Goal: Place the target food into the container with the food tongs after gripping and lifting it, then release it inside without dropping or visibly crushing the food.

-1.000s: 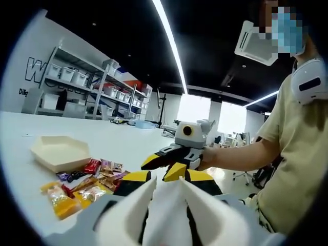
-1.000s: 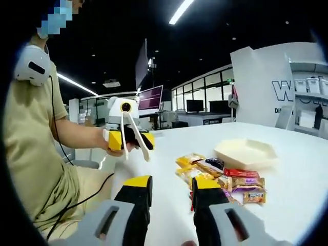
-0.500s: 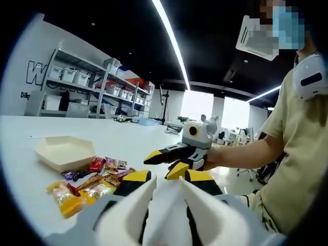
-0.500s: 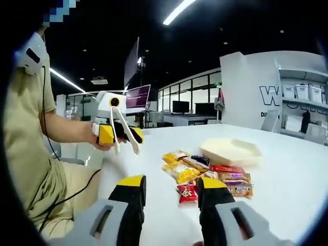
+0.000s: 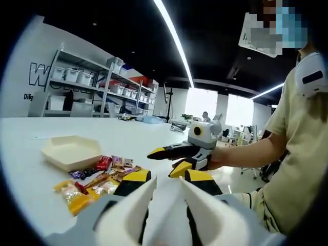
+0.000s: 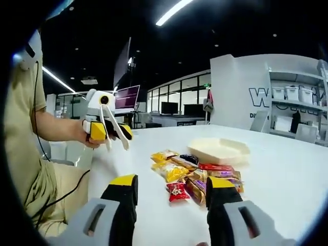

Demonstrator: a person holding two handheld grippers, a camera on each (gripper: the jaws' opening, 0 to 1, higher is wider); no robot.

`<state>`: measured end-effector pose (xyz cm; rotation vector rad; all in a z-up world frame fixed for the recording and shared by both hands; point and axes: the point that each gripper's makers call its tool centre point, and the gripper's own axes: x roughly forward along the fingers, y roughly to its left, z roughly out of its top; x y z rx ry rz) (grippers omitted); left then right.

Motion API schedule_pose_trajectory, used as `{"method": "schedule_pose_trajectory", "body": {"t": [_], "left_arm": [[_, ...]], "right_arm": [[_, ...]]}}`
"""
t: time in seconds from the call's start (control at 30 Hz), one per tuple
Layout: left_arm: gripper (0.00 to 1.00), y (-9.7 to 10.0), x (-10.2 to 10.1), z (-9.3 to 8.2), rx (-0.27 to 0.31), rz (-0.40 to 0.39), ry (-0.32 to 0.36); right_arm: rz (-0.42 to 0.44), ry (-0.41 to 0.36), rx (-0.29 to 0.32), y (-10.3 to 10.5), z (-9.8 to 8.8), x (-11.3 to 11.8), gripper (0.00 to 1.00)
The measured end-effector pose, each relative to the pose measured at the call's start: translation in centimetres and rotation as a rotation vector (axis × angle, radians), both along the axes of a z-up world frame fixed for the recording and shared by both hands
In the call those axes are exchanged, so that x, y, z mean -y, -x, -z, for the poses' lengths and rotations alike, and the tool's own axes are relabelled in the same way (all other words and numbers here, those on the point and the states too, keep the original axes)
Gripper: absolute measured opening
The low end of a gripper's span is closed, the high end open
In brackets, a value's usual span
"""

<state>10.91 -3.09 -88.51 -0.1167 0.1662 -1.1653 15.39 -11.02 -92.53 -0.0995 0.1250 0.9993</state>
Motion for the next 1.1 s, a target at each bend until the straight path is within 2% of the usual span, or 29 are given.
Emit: {"method": "schedule_pose_trajectory", "body": {"t": [0.37, 0.7, 0.87, 0.97, 1.1], "left_arm": [[0.25, -0.9, -0.9, 0.6, 0.005, -0.053, -0.04], [0.25, -1.3, -1.3, 0.9, 0.01, -0.076, -0.062], [0.25, -1.3, -1.4, 0.9, 0.01, -0.085, -0.07], [0.25, -1.2, -1.3, 0.9, 0.013, -0.09, -0.077], [0.25, -1.2, -1.4, 0.9, 0.017, -0.096, -0.085]], "right_arm": [[0.046, 0.009, -0.04, -0.3, 0.2, 0.4, 0.54], [0.068, 0.006, -0.023, -0.3, -0.7, 0.2, 0.55], [0.079, -0.006, -0.041, -0.3, -0.9, 0.1, 0.54], [0.082, 0.022, -0.047, -0.3, -0.6, 0.0, 0.54], [0.082, 0.024, -0.047, -0.1, -0.7, -0.2, 0.53]]}}
